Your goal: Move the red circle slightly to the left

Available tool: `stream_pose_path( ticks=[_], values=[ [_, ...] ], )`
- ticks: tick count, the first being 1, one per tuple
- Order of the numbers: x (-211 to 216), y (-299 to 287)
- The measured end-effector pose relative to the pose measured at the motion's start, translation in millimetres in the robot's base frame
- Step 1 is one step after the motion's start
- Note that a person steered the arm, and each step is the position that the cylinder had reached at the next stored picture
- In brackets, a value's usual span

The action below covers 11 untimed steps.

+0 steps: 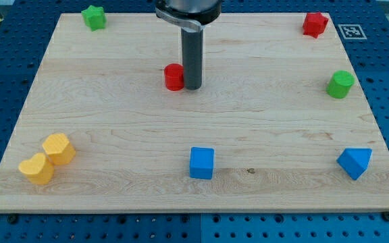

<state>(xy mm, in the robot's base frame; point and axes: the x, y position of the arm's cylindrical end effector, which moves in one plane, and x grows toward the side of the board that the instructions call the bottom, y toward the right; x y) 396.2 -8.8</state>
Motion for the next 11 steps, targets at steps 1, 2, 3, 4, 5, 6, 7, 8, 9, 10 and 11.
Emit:
stream_pose_path(
  ticks=[1, 2, 3, 4, 5, 6, 7, 8, 9, 10, 11],
  values=[
    [-7.5, 21.3],
    [-7.5, 31.3],
    [-7.7, 11.4],
    [-10.4, -21.2],
    [-12.6, -46.1],
    [-12.7, -64.3],
    [-12.7, -80.1],
    [-11.6, -92.6],
    [-3.2, -93.9],
    [1.6, -94.0],
    [-4.0, -109.1]
  ],
)
